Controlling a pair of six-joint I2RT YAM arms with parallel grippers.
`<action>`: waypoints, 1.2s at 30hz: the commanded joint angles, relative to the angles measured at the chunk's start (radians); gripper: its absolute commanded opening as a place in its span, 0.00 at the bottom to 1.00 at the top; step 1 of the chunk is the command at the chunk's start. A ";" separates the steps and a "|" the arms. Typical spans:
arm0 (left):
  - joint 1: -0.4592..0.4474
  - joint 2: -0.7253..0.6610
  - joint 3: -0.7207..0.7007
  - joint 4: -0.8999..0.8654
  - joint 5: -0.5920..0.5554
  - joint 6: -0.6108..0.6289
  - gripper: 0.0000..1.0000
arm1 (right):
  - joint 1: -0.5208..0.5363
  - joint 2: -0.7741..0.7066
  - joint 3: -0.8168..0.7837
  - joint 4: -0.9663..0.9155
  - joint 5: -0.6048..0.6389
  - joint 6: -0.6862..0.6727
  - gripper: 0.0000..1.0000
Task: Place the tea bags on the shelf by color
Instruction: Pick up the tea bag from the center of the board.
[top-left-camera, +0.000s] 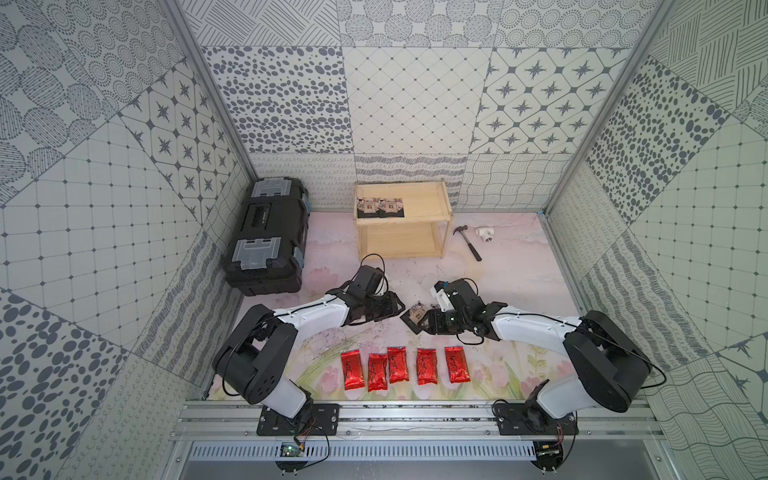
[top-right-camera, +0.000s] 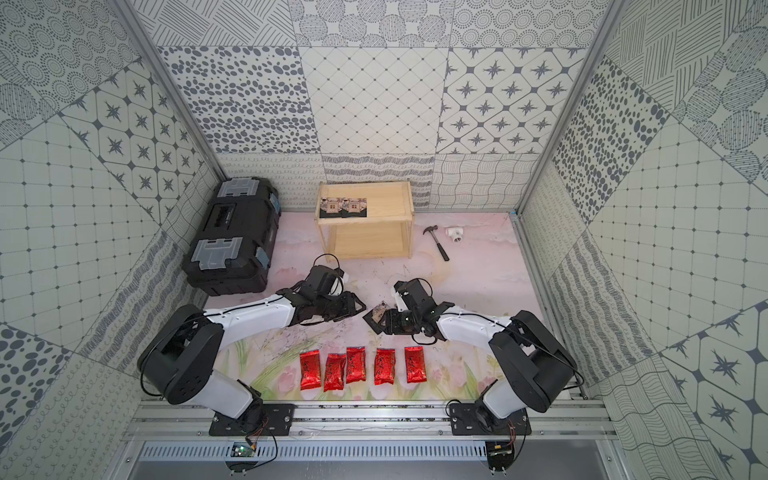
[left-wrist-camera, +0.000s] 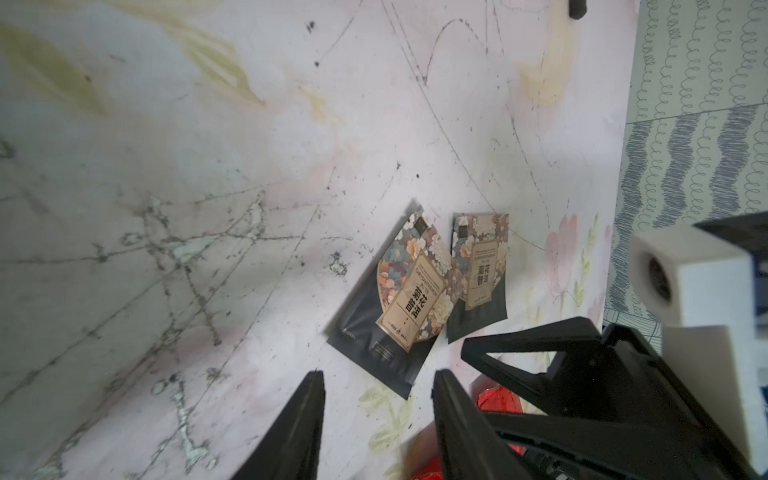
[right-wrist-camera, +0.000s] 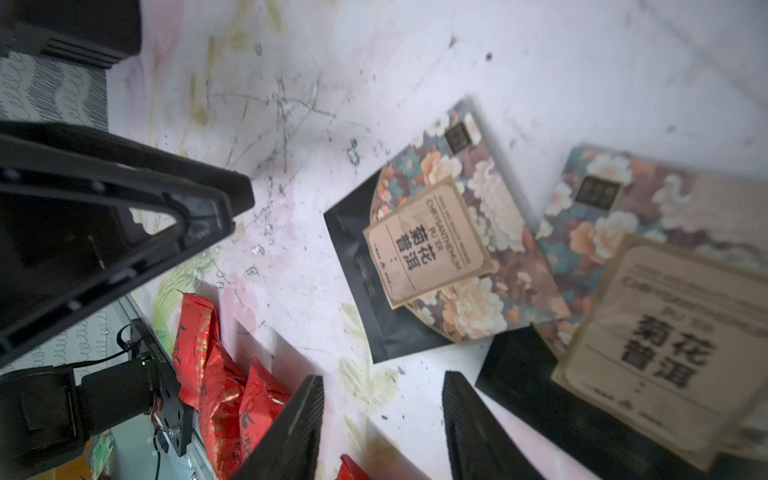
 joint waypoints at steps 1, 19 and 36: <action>-0.012 0.053 0.014 0.081 0.032 0.026 0.49 | 0.009 0.008 -0.026 0.138 -0.010 0.060 0.51; 0.010 0.079 -0.005 0.058 0.033 0.006 0.50 | -0.062 0.107 -0.024 0.177 -0.011 0.031 0.48; 0.005 0.065 0.005 0.132 0.045 0.022 0.40 | -0.098 0.157 0.038 0.208 -0.069 0.012 0.33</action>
